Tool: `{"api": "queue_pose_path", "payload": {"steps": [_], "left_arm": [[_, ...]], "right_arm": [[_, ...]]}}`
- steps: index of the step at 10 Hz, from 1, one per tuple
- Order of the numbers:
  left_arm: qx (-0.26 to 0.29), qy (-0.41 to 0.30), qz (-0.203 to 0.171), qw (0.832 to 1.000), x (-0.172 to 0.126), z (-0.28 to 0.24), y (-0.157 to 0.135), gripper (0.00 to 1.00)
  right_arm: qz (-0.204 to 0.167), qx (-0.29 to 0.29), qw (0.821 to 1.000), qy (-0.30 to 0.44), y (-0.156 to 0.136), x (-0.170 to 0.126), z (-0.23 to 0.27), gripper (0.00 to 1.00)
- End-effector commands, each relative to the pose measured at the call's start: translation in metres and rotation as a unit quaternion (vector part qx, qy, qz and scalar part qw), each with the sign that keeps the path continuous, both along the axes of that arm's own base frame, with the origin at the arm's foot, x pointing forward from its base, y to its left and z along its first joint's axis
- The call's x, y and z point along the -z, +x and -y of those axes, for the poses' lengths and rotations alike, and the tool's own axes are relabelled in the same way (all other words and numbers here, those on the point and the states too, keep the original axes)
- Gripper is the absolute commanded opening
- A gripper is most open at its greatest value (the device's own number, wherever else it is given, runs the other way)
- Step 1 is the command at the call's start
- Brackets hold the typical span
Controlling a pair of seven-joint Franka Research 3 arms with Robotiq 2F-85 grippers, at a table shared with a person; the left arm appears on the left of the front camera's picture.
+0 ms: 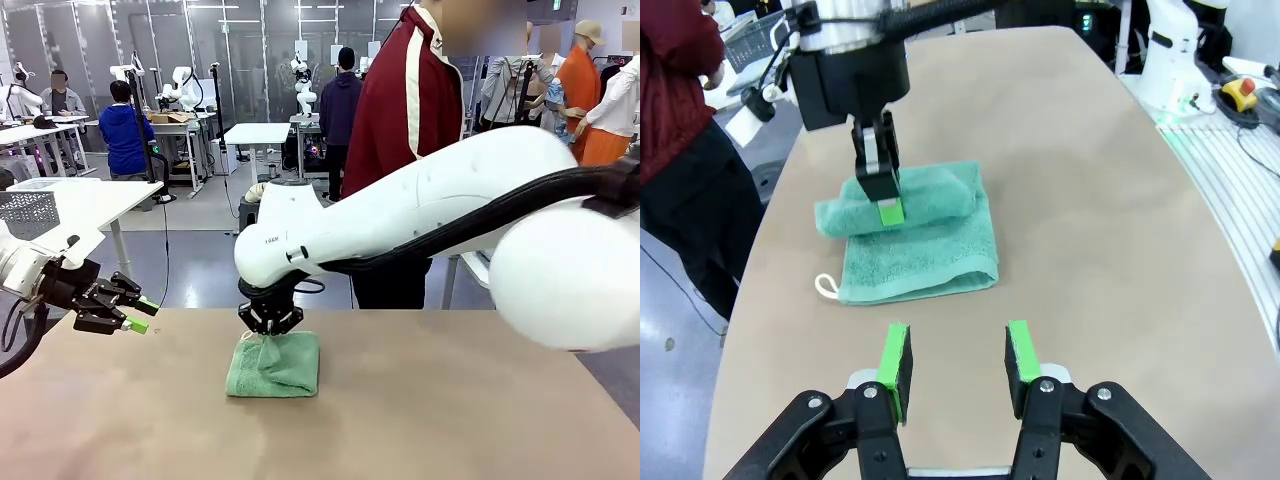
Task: Fold the towels and place them in the basket.
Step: When a person lays out a Towel with hook on the table, fold it in half twice.
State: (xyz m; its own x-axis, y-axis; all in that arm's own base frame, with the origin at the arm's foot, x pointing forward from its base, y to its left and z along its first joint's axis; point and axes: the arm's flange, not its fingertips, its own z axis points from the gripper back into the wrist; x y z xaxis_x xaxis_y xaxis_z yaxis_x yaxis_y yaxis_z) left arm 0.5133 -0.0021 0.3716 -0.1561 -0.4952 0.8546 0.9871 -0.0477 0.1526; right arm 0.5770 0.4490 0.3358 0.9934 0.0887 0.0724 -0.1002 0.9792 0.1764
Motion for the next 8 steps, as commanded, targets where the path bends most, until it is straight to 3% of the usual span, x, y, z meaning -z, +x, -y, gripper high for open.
{"api": "queue_pose_path", "payload": {"steps": [1,2,3,4,5,6,7,8], "left_arm": [[-0.003,0.0,-0.003,1.0,-0.003,0.0,-0.001,0.5],[-0.003,0.0,-0.003,1.0,-0.003,0.0,-0.001,0.5],[-0.003,0.0,-0.003,1.0,-0.003,0.0,-0.001,0.5],[-0.003,0.0,-0.003,1.0,-0.003,0.0,-0.001,0.5],[-0.003,0.0,-0.003,1.0,-0.003,0.0,-0.001,0.5],[-0.003,0.0,-0.003,1.0,-0.003,0.0,-0.001,0.5],[-0.003,0.0,-0.003,1.0,-0.003,0.0,-0.001,0.5],[-0.003,0.0,-0.003,1.0,-0.003,0.0,-0.001,0.5]], "right_arm": [[0.001,0.011,1.0,0.003,0.006,0.005,-0.012,0.04],[-0.006,0.004,1.0,0.008,0.006,0.01,-0.015,0.04],[-0.018,0.003,1.0,0.016,0.004,0.013,-0.018,0.1],[-0.029,-0.01,0.999,0.017,0.001,0.014,-0.019,0.25],[-0.039,-0.024,0.999,0.016,-0.003,0.014,-0.02,0.3],[-0.045,-0.034,0.998,0.015,-0.008,0.014,-0.02,0.44],[-0.047,-0.04,0.998,0.017,-0.012,0.011,-0.021,0.49],[-0.042,-0.046,0.998,0.023,-0.017,0.007,-0.021,0.64]]}}
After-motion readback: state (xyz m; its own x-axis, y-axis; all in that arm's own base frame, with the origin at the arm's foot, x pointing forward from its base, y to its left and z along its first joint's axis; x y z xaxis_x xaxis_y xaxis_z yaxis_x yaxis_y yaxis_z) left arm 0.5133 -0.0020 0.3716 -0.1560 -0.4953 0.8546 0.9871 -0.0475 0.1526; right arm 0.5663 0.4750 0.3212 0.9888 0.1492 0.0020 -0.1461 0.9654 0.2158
